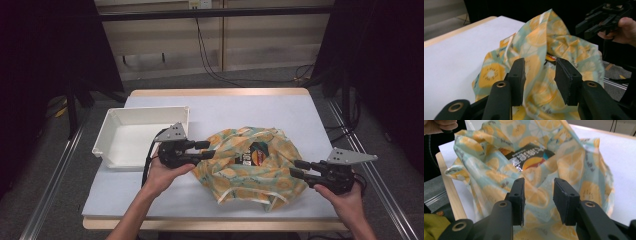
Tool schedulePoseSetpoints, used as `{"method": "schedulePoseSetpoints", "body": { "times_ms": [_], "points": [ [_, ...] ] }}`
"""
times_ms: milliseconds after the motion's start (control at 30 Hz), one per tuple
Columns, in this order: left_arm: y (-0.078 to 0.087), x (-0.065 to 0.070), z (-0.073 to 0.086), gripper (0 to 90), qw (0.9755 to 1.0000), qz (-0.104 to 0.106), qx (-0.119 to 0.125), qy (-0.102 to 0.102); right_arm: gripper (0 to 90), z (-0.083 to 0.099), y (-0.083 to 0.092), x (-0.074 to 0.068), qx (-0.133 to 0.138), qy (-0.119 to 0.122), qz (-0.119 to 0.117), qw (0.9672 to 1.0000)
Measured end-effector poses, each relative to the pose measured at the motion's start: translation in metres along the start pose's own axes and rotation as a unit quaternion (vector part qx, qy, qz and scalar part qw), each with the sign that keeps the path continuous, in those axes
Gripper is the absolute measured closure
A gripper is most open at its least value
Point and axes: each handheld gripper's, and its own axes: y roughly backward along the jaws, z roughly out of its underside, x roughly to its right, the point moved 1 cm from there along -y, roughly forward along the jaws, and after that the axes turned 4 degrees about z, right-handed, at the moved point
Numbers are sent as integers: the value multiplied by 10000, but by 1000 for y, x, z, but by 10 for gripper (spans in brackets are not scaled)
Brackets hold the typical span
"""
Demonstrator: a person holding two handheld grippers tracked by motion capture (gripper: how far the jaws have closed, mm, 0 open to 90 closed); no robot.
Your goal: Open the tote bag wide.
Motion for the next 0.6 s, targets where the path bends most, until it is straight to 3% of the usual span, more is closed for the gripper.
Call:
{"method": "schedulePoseSetpoints", "body": {
  "times_ms": [133, 267, 333, 433, 600],
  "points": [
    [-13, 3, -8, 599, 9999, 129, 47, -87, 686, -13, 2, -1, 81, 21, -93, 9999],
    [-44, -5, -20, 558, 9996, 251, -141, -80, 718, -24, -15, -9, 19, 143, -396, 9991],
    [-50, -7, -23, 529, 9995, 229, -193, -80, 691, -28, -30, -13, -94, 225, -514, 9984],
    [-73, -14, -31, 474, 9985, 299, -461, -74, 630, -33, -53, -15, -293, 336, -693, 9966],
    [-97, -24, -31, 451, 9968, 214, -774, -29, 524, -39, -80, -16, -522, 410, -936, 9934]
  ]
}}
